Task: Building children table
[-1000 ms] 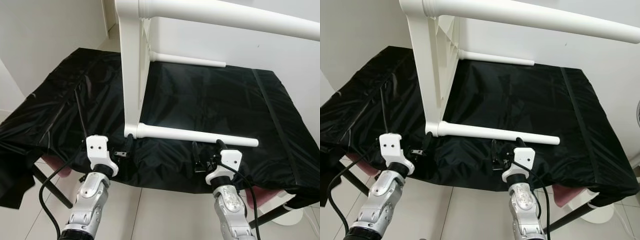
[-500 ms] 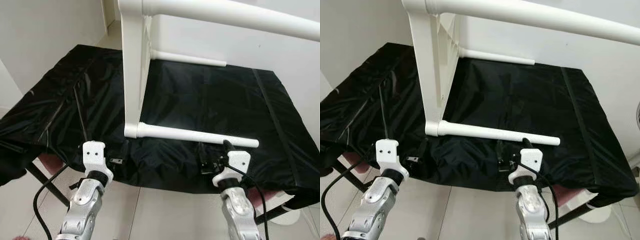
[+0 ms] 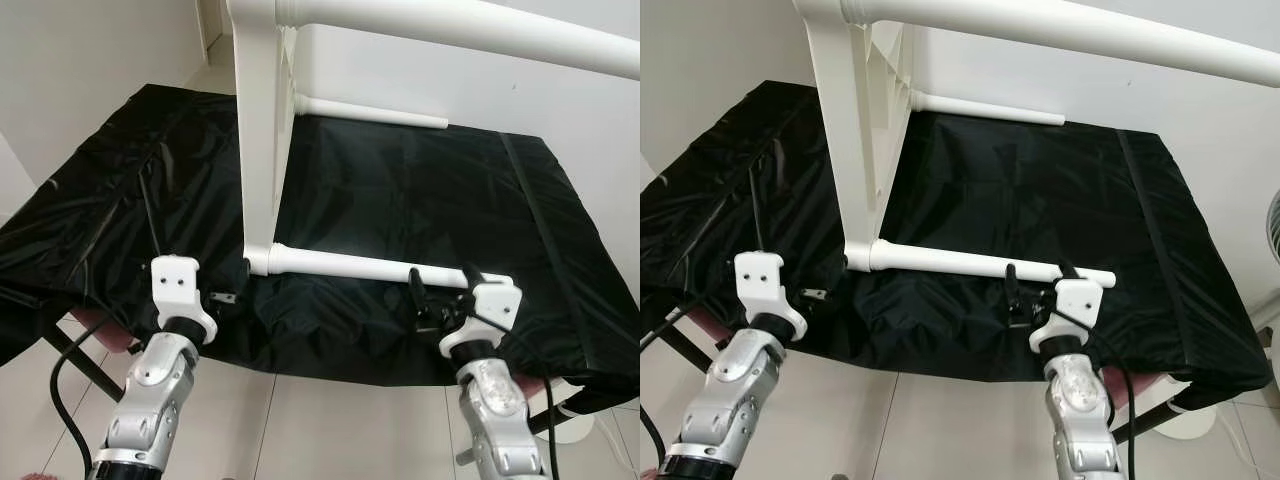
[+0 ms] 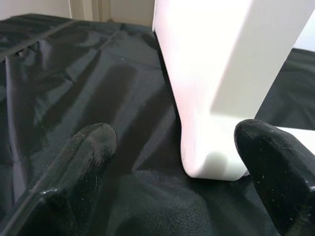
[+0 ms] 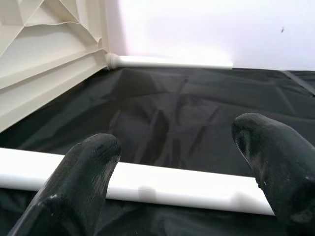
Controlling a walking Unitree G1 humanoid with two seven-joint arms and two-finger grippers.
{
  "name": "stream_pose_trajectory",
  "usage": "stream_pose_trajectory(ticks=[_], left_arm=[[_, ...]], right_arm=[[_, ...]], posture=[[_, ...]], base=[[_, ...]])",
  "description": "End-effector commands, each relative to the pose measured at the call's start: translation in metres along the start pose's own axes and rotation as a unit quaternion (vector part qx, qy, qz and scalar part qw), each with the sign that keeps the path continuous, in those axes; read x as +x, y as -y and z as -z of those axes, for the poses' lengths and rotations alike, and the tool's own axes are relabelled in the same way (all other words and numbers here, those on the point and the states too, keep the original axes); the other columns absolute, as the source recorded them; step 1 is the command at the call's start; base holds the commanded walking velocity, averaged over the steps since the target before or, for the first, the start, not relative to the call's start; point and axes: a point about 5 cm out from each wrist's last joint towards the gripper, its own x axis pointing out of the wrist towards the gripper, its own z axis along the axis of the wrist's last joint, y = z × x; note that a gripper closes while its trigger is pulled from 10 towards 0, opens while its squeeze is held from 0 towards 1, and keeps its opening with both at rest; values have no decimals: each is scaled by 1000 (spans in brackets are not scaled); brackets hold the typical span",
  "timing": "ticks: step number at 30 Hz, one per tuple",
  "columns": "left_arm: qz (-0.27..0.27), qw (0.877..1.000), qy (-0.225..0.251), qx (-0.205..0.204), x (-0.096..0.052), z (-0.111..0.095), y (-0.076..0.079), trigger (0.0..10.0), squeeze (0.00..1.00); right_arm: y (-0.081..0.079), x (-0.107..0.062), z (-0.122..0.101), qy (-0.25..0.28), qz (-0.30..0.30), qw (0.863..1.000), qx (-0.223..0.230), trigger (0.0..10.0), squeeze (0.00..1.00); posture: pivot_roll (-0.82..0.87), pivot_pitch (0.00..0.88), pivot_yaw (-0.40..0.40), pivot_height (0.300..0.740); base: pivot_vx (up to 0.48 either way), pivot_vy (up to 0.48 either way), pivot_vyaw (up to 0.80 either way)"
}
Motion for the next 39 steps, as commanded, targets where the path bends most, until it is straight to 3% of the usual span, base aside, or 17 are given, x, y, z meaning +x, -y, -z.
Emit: stream_pose_trajectory(ticks=[1, 9, 12, 15, 21, 30, 39], left_arm=[[23, 1000, -13, 8, 2, 3, 3, 10000, 0], [44, 999, -6, -2, 6, 2, 12, 10000, 0], [49, 998, -10, -24, 11, 3, 15, 10000, 0], [60, 998, -6, -16, 15, 1, 17, 10000, 0], [62, 998, 3, -1, 26, -9, 7, 10000, 0], [73, 997, 0, 15, 28, -14, 0, 10000, 0], [78, 997, -4, 19, 25, -12, -2, 10000, 0]], right_arm=[[3, 1, 1, -2, -5, 1000, -7, 10000, 0], [0, 6, 0, 4, -31, 999, -38, 10000, 0], [-1, 8, 1, 9, -31, 999, -7, 10000, 0], [-1, 10, -1, 16, -30, 999, 1, 10000, 0], [-6, 14, -2, 25, -19, 1000, 5, 10000, 0], [-10, 12, -1, 30, -14, 999, 10, 10000, 0], [-10, 9, 3, 26, -11, 1000, 11, 10000, 0]], posture=[[79, 69, -30, 740], [69, 59, -17, 740], [67, 58, -2, 740], [68, 60, 13, 740], [65, 54, 44, 740], [63, 47, 85, 740], [73, 42, 74, 740]], base=[[0, 0, 0], [0, 0, 0], [0, 0, 0], [0, 0, 0], [0, 0, 0], [0, 0, 0], [0, 0, 0]])
